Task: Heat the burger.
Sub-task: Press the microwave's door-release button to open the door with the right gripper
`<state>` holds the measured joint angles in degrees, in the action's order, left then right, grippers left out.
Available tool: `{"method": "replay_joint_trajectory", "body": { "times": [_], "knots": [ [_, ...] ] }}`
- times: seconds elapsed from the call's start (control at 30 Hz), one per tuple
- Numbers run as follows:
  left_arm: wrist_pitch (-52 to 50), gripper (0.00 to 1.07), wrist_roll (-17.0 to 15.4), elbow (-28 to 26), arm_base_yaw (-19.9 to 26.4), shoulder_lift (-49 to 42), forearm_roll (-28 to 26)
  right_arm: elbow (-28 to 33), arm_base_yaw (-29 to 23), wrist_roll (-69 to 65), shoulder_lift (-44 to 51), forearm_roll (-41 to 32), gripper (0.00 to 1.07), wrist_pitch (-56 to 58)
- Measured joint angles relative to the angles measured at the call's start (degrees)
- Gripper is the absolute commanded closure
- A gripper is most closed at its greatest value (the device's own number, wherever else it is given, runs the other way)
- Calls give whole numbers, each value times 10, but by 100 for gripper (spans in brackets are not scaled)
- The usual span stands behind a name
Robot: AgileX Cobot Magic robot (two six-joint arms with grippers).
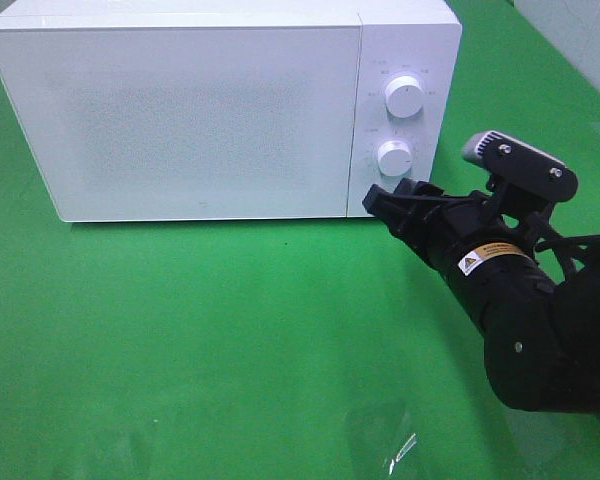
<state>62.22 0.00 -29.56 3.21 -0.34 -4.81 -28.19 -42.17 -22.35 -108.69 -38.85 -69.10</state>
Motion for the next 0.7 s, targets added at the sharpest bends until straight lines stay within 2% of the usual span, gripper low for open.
{"method": "replay_joint_trajectory", "body": {
  "times": [0.07, 0.1, 0.13, 0.17, 0.2, 0.23, 0.27, 0.37, 0.43, 0.7],
  "knots": [
    [0, 6, 0, 0, 0, 0, 0, 0, 0, -141, 0, 0, 87, 0],
    [0, 6, 0, 0, 0, 0, 0, 0, 0, -141, 0, 0, 87, 0],
    [0, 6, 0, 0, 0, 0, 0, 0, 0, -227, 0, -1, 93, 0],
    [0, 6, 0, 0, 0, 0, 0, 0, 0, -227, 0, -1, 93, 0],
    [0, 6, 0, 0, 0, 0, 0, 0, 0, -295, 0, -1, 97, 0],
    [0, 6, 0, 0, 0, 0, 0, 0, 0, -295, 0, -1, 97, 0],
    [0, 6, 0, 0, 0, 0, 0, 0, 0, -350, 0, -1, 101, 0],
    [0, 6, 0, 0, 0, 0, 0, 0, 0, -372, 0, -1, 104, 0],
    [0, 6, 0, 0, 0, 0, 0, 0, 0, -468, 0, 0, 107, 7],
    [0, 6, 0, 0, 0, 0, 0, 0, 2, -520, 0, 1, 107, 61]
  ]
}}
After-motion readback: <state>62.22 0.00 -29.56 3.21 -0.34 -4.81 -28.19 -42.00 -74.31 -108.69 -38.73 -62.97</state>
